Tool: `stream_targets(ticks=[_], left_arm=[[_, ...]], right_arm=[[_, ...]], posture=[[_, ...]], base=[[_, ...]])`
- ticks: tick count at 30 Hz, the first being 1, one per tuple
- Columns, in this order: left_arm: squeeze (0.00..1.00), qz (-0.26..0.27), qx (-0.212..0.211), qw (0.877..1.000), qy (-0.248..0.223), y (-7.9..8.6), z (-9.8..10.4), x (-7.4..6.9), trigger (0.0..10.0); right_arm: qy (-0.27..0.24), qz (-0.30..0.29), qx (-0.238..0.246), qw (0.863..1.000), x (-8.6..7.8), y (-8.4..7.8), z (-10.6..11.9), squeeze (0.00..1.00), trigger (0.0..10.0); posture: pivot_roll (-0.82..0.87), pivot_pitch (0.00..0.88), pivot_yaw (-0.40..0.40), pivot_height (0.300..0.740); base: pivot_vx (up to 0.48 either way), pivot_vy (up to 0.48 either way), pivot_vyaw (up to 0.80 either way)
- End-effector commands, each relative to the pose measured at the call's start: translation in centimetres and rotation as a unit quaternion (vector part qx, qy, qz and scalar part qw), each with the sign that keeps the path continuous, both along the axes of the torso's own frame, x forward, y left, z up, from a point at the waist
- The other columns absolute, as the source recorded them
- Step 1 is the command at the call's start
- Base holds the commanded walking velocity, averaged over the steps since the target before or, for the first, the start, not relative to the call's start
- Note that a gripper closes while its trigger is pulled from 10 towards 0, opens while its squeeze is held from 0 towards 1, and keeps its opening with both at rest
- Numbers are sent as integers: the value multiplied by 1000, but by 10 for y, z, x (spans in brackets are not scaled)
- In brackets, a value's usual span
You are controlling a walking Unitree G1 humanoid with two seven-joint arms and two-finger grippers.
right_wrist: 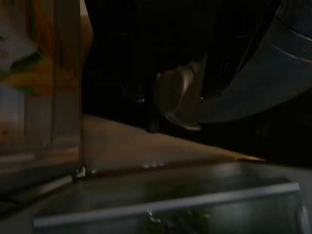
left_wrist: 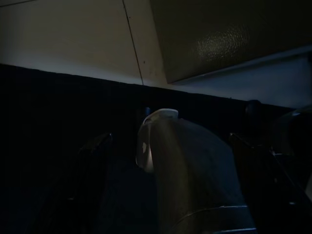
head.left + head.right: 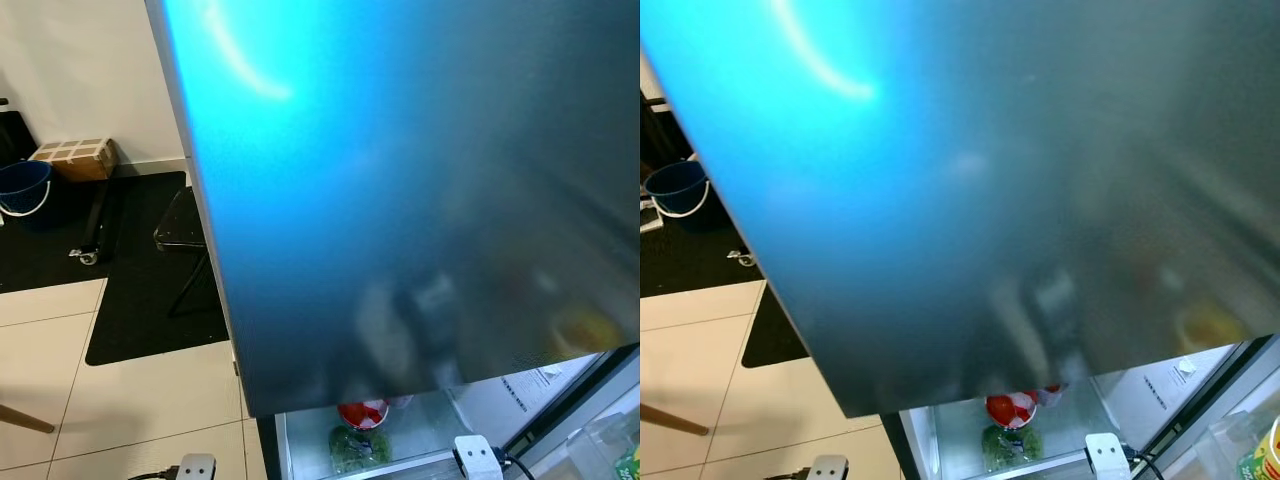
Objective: Restocking fridge
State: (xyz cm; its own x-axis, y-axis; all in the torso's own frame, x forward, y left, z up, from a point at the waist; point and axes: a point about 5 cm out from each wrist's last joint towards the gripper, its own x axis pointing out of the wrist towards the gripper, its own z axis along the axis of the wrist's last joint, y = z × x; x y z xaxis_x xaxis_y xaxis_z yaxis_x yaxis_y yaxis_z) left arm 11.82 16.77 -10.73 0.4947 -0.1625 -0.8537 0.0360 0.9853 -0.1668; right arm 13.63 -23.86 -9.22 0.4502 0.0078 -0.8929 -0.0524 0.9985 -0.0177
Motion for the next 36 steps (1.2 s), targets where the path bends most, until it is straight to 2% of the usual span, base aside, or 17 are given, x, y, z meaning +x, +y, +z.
stream_targets(ticks=[1, 18, 26, 31, 36], left_arm=[[0, -7, 0, 1000, 11, -3, -2, -4, 10000], [0, -3, 1, 1000, 17, -3, -3, -7, 10000], [0, -1, 2, 1000, 18, -3, -3, -7, 10000], [0, 2, 2, 1000, 18, -2, -3, -7, 10000], [0, 3, 1, 1000, 19, -3, -3, -8, 10000]], right_arm=[[6, 2, -4, 1000, -1, 1, -1, 0, 10000], [21, 9, -13, 1000, -10, -1, -4, 0, 10000], [21, 9, -14, 1000, -10, -1, -3, 0, 10000], [25, 9, -14, 1000, -12, -2, -4, 0, 10000], [26, 9, -13, 1000, -13, -2, -4, 0, 10000]], posture=[[-7, 0, -17, 740], [-7, 0, -22, 740], [-8, 0, -23, 740], [-9, 0, -23, 740], [-9, 0, -23, 740]], base=[[0, 0, 0], [-265, 0, 0], [0, 0, 0], [-365, 0, 0], [0, 0, 0]])
